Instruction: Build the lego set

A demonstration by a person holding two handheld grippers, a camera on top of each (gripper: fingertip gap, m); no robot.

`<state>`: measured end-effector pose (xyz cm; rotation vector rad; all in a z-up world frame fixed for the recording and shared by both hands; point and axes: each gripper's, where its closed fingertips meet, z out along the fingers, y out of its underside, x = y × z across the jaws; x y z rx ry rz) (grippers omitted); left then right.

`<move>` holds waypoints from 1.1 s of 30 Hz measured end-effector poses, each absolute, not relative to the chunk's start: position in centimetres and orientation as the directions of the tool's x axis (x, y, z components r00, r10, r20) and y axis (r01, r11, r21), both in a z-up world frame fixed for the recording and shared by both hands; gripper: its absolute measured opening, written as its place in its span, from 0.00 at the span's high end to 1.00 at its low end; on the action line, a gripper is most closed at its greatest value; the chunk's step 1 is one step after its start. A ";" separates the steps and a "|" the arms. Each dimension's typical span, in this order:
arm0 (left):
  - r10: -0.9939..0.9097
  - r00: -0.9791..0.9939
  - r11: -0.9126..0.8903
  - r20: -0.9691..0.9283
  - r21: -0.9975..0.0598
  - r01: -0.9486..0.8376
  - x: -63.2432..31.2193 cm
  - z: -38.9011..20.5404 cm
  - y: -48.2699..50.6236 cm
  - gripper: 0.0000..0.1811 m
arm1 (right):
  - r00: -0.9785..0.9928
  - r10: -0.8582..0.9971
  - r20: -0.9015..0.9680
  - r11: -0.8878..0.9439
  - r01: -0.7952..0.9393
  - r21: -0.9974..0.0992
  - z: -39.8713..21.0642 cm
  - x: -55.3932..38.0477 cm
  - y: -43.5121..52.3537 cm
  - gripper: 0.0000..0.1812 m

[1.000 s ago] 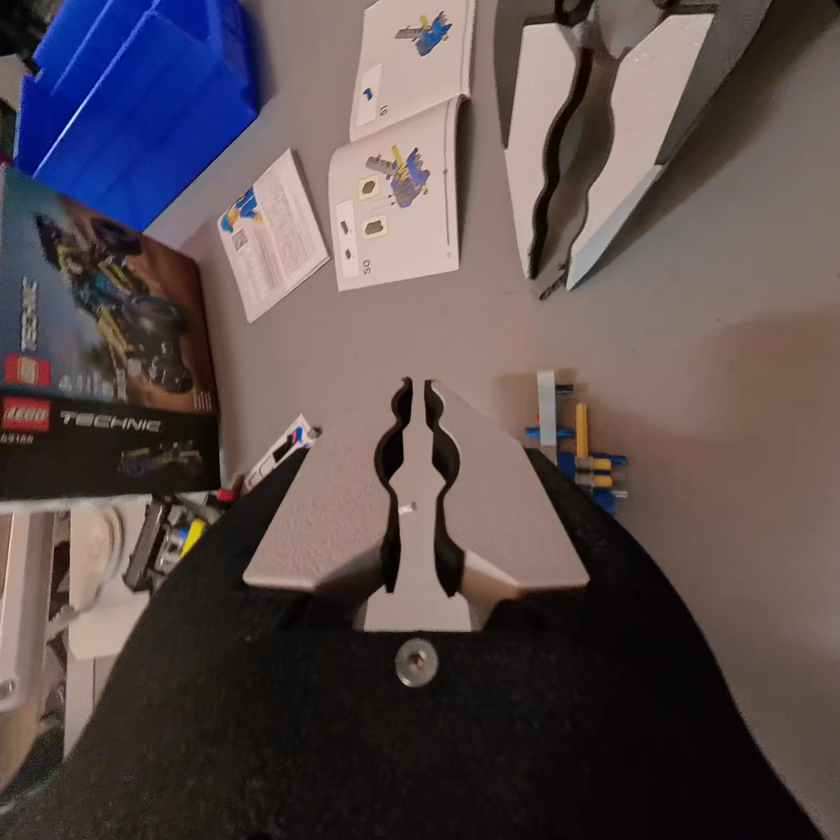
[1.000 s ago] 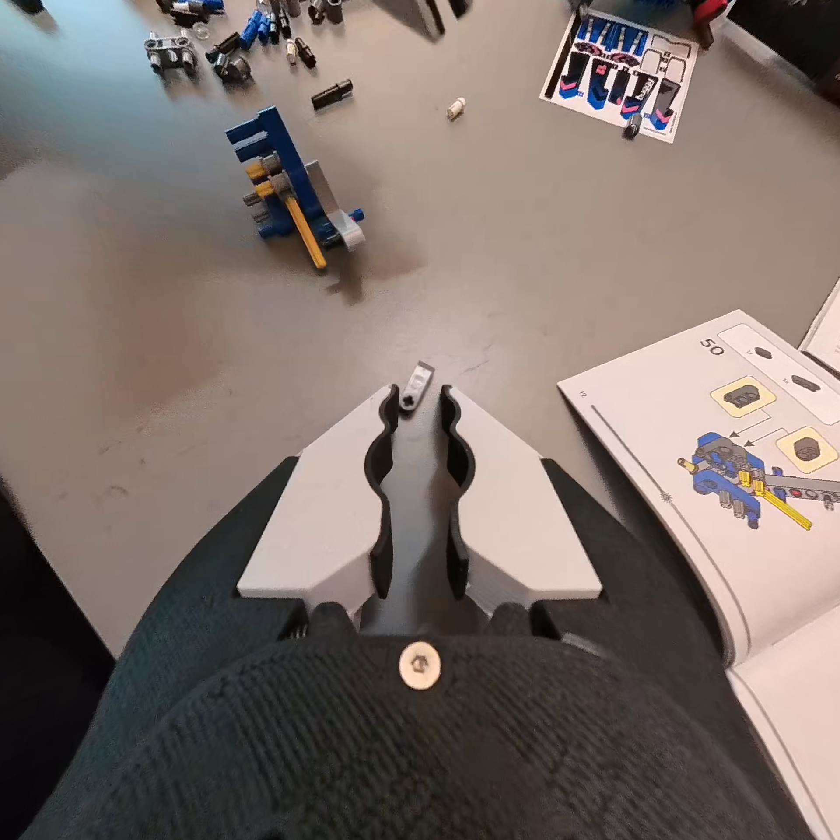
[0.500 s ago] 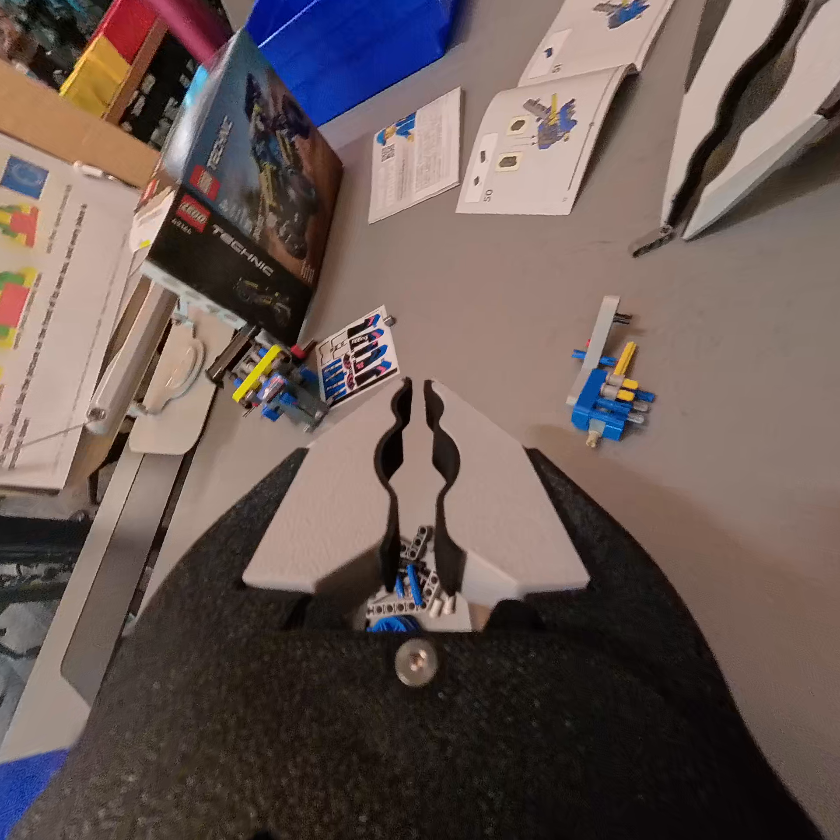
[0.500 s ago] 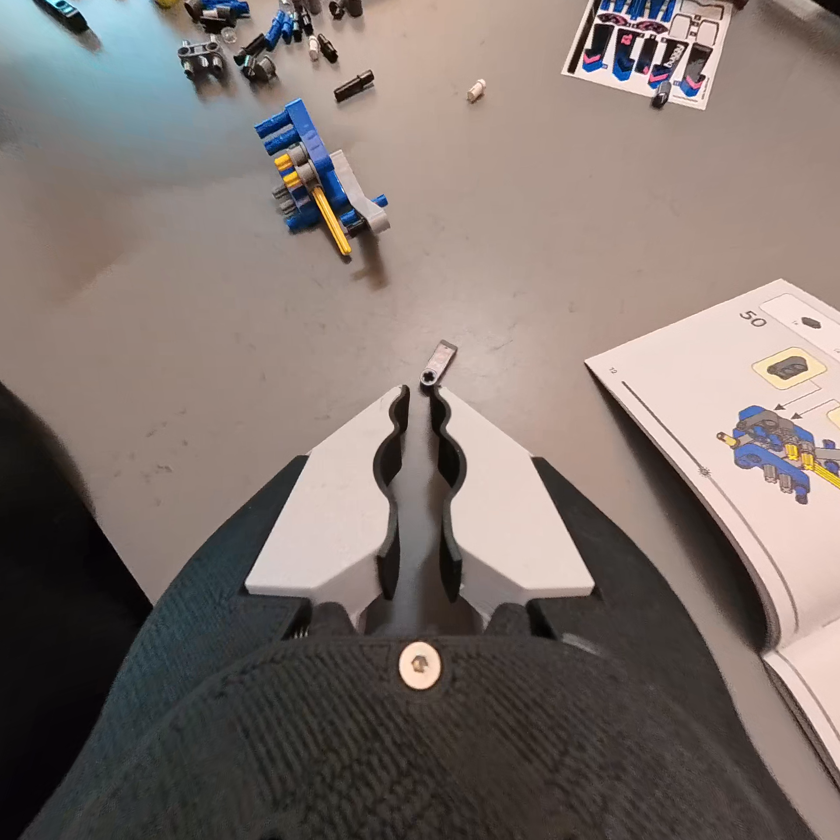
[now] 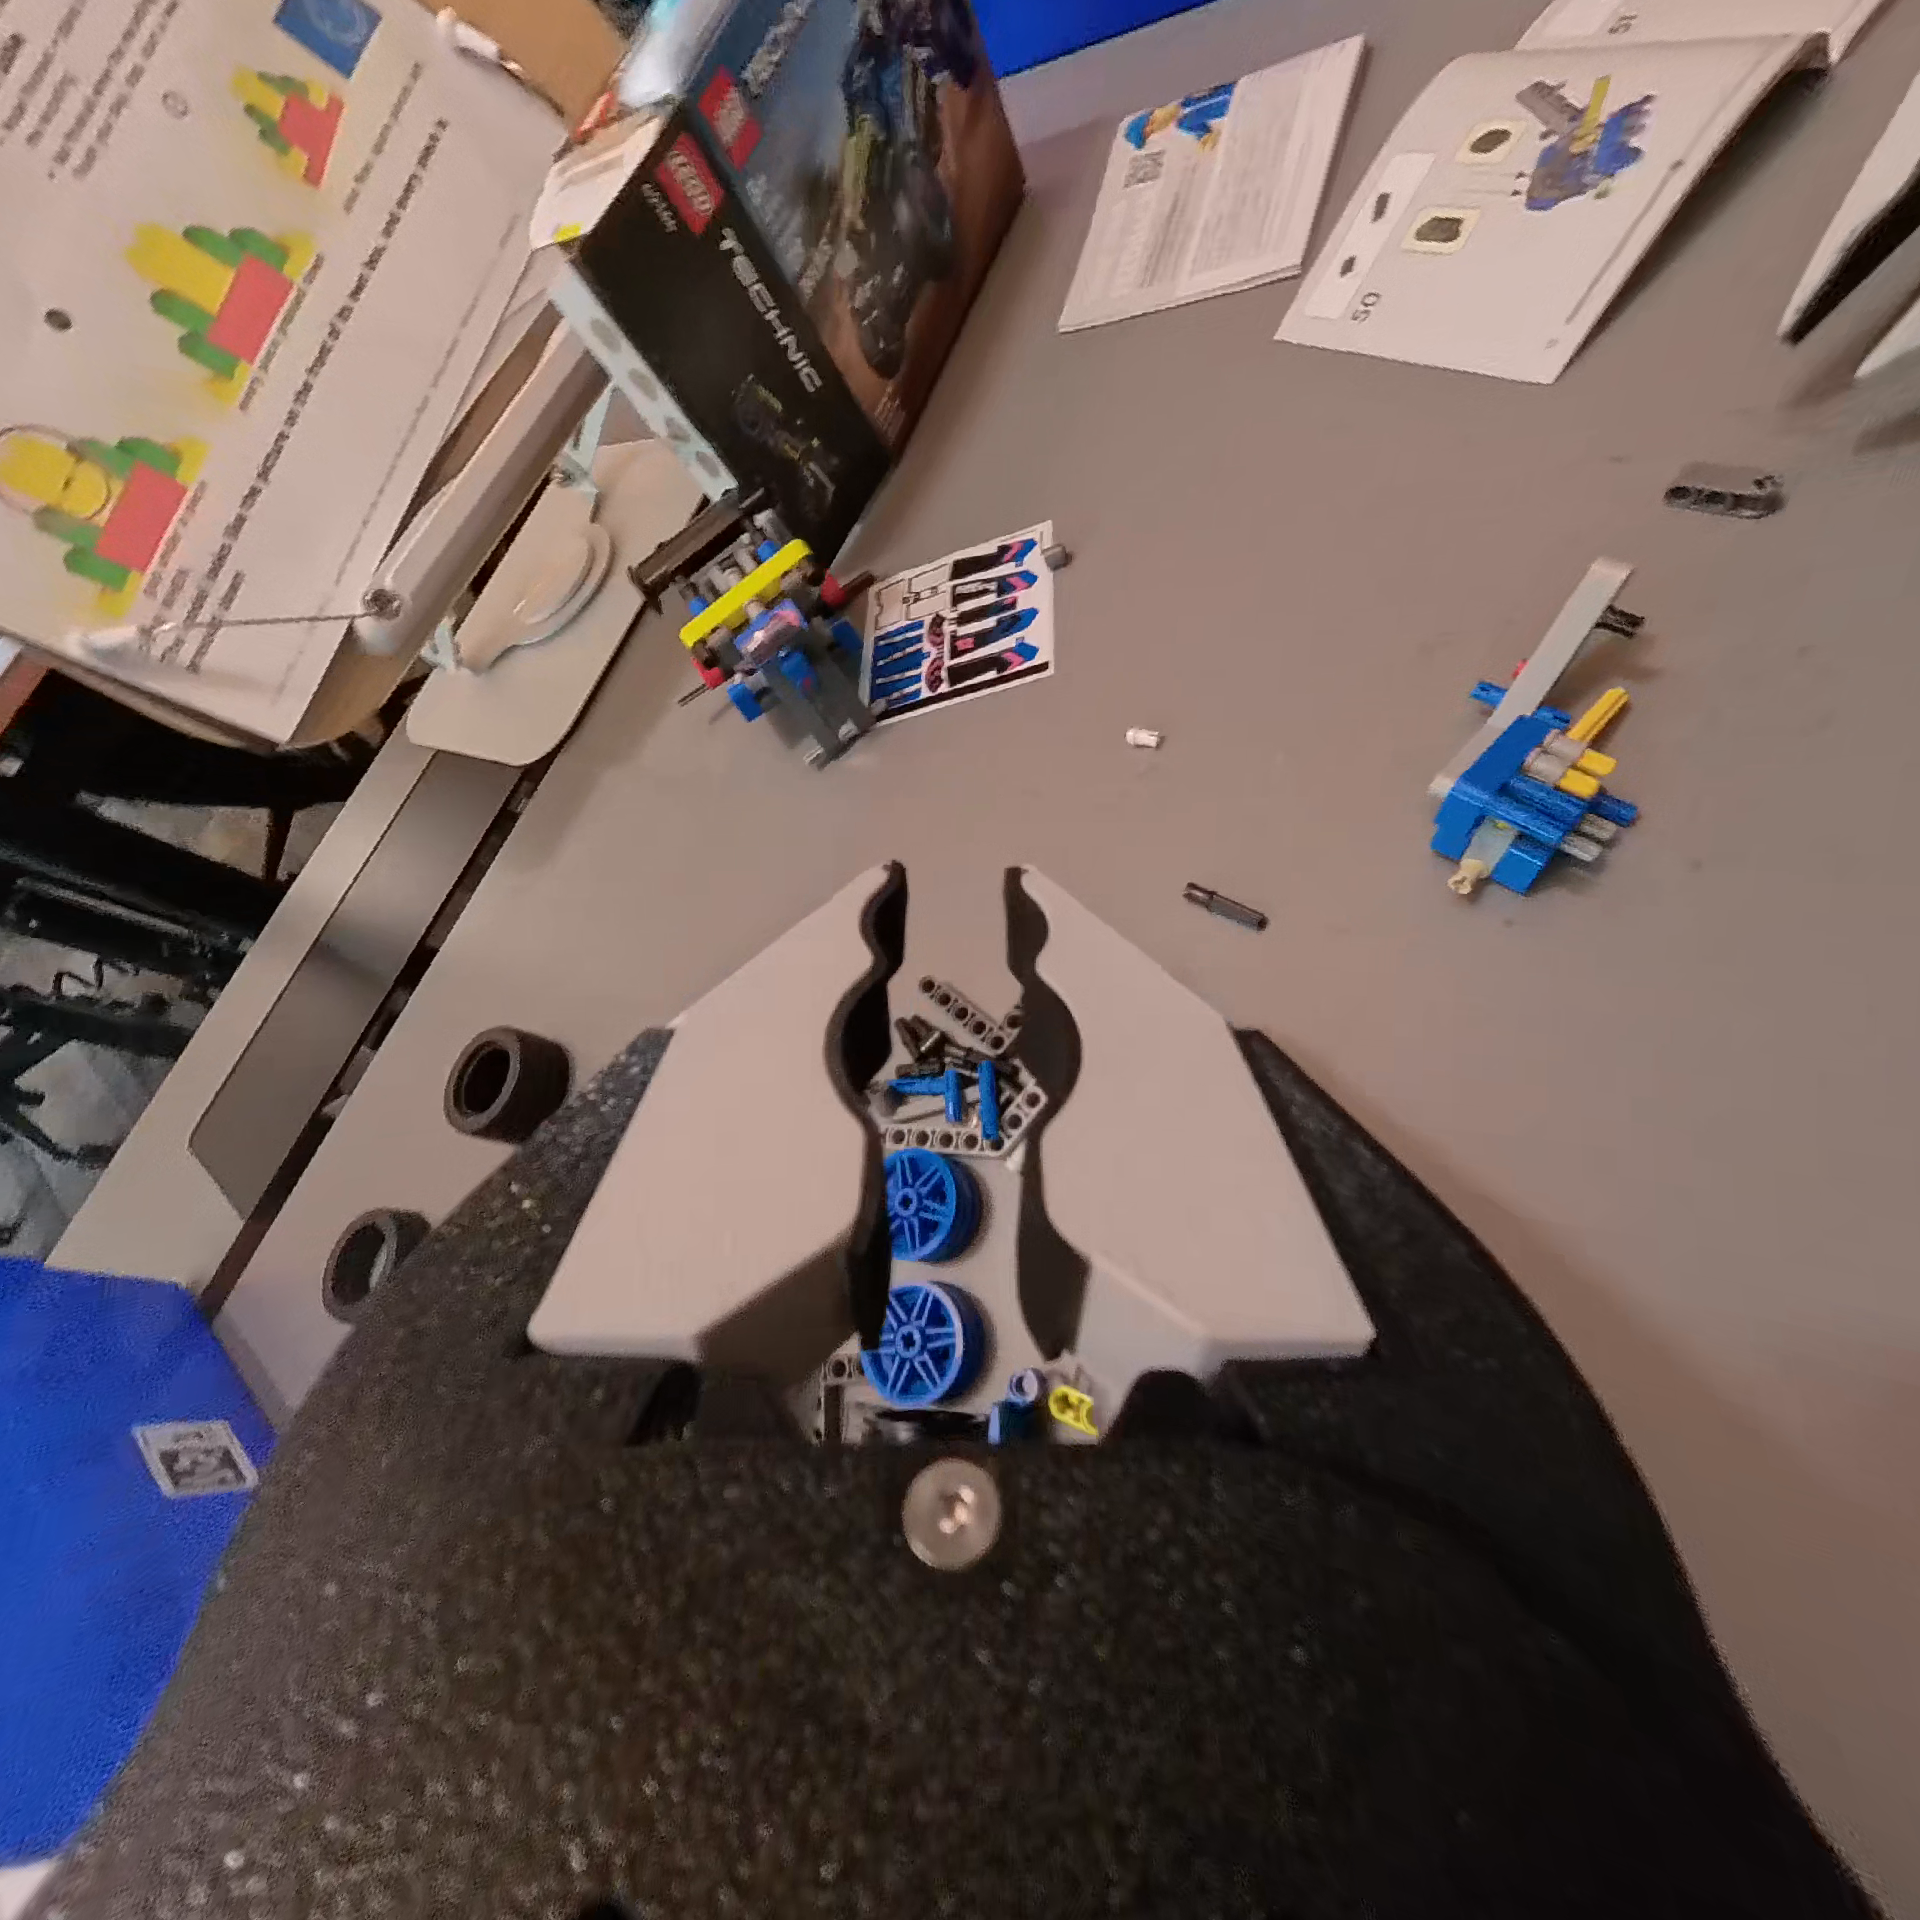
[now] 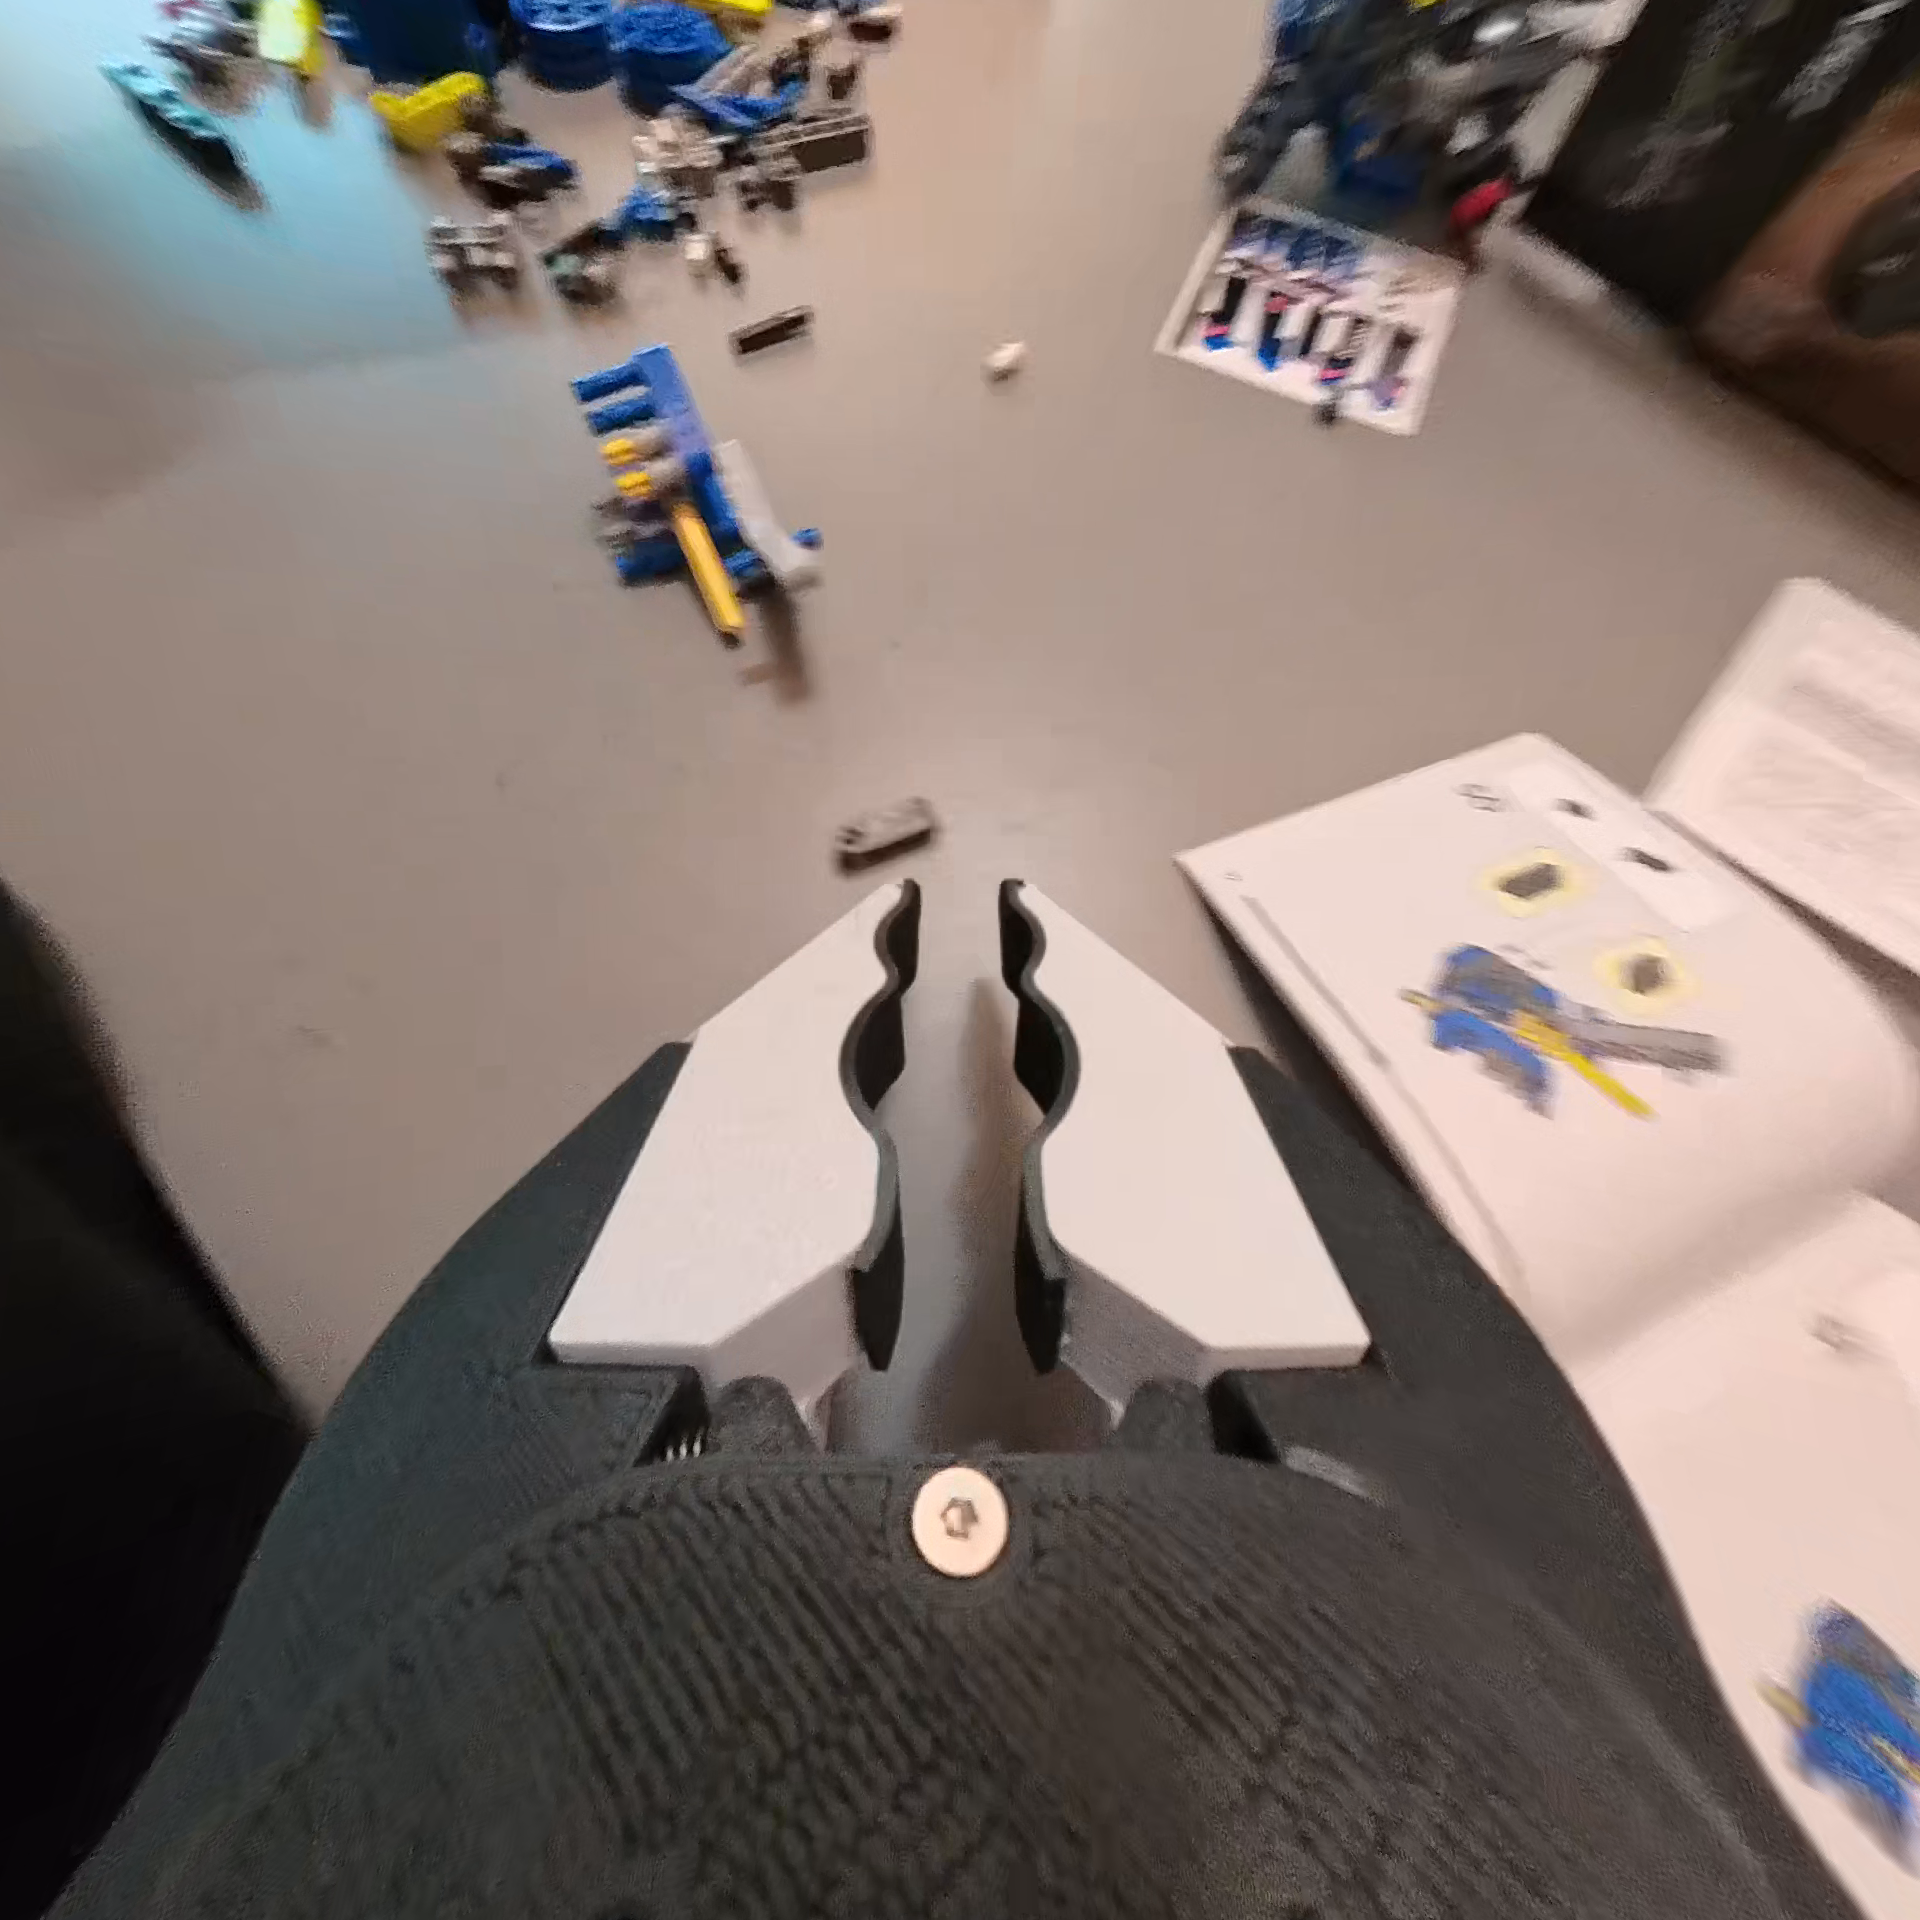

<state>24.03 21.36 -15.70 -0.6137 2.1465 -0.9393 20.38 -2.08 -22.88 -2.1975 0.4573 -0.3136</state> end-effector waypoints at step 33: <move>-0.786 -0.507 0.562 -0.354 -0.751 -0.346 22.5 -18.3 28.4 0.88 | 0.547 -0.712 0.440 -0.636 -0.237 -0.735 -23.4 34.0 -16.9 1.00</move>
